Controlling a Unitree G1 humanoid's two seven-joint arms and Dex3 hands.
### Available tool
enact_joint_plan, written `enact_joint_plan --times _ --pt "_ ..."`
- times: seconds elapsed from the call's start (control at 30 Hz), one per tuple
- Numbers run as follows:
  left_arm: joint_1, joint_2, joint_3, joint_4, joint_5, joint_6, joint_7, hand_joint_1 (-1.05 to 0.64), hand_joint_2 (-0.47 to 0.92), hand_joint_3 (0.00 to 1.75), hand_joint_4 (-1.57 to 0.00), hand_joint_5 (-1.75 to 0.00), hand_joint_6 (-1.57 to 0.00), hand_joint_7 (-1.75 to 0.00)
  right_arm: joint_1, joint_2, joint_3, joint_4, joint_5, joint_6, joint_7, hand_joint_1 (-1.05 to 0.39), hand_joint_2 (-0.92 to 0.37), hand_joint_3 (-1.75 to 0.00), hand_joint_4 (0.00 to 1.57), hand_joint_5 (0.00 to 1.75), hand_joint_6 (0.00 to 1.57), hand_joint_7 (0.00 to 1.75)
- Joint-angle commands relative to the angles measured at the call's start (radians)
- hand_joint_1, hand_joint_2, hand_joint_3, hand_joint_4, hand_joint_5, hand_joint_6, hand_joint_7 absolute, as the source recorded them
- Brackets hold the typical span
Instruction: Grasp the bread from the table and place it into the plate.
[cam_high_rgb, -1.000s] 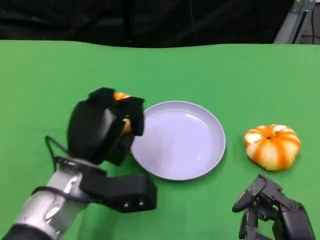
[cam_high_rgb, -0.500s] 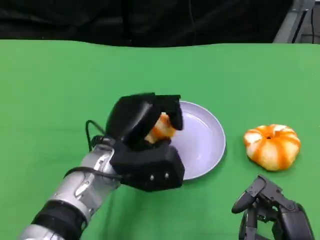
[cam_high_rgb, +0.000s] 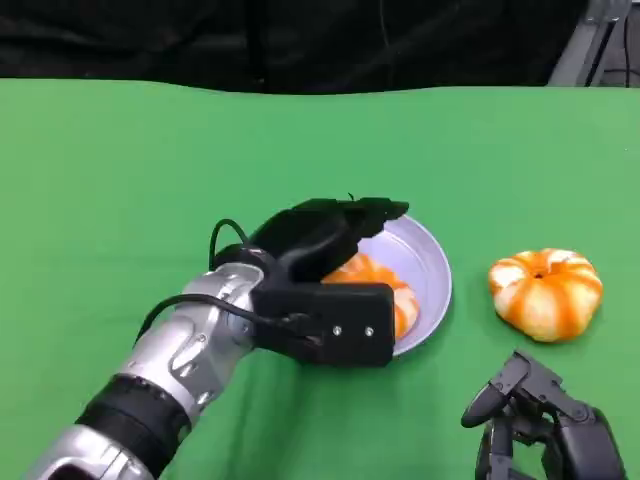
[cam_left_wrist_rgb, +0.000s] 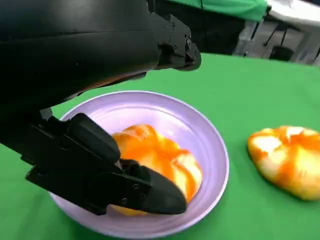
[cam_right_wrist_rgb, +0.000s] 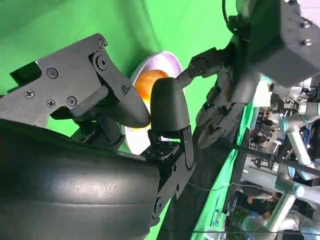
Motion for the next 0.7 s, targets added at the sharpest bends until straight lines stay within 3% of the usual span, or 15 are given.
enact_joint_plan --times 0.03,0.2,0.3,0.37,0.6,0.63,0.67,0.7 --pt "-0.001 0.024 -0.004 -0.030 0.029 -0.001 0.035 -0.96 0.92 0.40 0.00 0.00 0.00 -0.11 0.001 -0.004 0.001 -0.005 0.001 0.001 -0.007 -0.24 -0.65 -1.41 0.89 1.75 0.57 1.75" --pt "0.073 0.055 0.050 -0.127 0.006 -0.013 0.112 -0.87 0.92 0.40 -0.06 -0.06 -0.03 -0.17 0.002 -0.006 0.000 -0.008 0.003 0.002 -0.006 -0.24 -0.65 -1.41 0.88 1.75 0.58 1.75" --pt "0.145 0.090 0.107 -0.218 -0.042 -0.037 0.121 -0.77 0.92 0.35 -0.01 -0.54 -0.03 -0.42 0.003 -0.005 0.000 -0.007 0.005 0.001 -0.007 -0.24 -0.65 -1.41 0.88 1.75 0.58 1.75" --pt "0.173 0.105 0.129 -0.255 -0.064 -0.045 0.111 -0.74 0.92 0.33 0.00 -0.73 -0.06 -0.49 0.002 -0.007 0.000 -0.003 0.000 -0.004 -0.010 -0.24 -0.65 -1.41 0.88 1.75 0.58 1.75" --pt "0.185 0.110 0.133 -0.275 -0.070 -0.040 0.102 -0.72 0.92 0.33 0.00 -0.80 -0.06 -0.53 0.001 -0.009 0.001 -0.002 0.000 -0.005 -0.012 -0.23 -0.65 -1.41 0.89 1.75 0.58 1.75" --pt "0.291 0.127 0.201 -0.331 -0.162 -0.121 0.129 -0.72 0.92 0.33 0.00 -0.80 -0.06 -0.53 0.002 -0.007 0.003 -0.004 -0.005 -0.003 -0.014 -0.23 -0.65 -1.41 0.89 1.75 0.58 1.75" --pt "0.378 0.139 0.258 -0.375 -0.235 -0.190 0.152 -0.58 0.89 0.28 -0.25 -0.95 -0.25 -0.60 0.003 -0.007 0.005 -0.005 -0.010 -0.003 -0.016 -0.23 -0.65 -1.41 0.89 1.75 0.58 1.75" --pt "0.453 0.143 0.308 -0.409 -0.304 -0.251 0.168 -0.50 0.89 0.23 -0.39 -1.04 -0.37 -0.63 0.004 -0.006 0.006 -0.007 -0.012 -0.001 -0.018 -0.24 -0.65 -1.41 0.89 1.75 0.58 1.75"
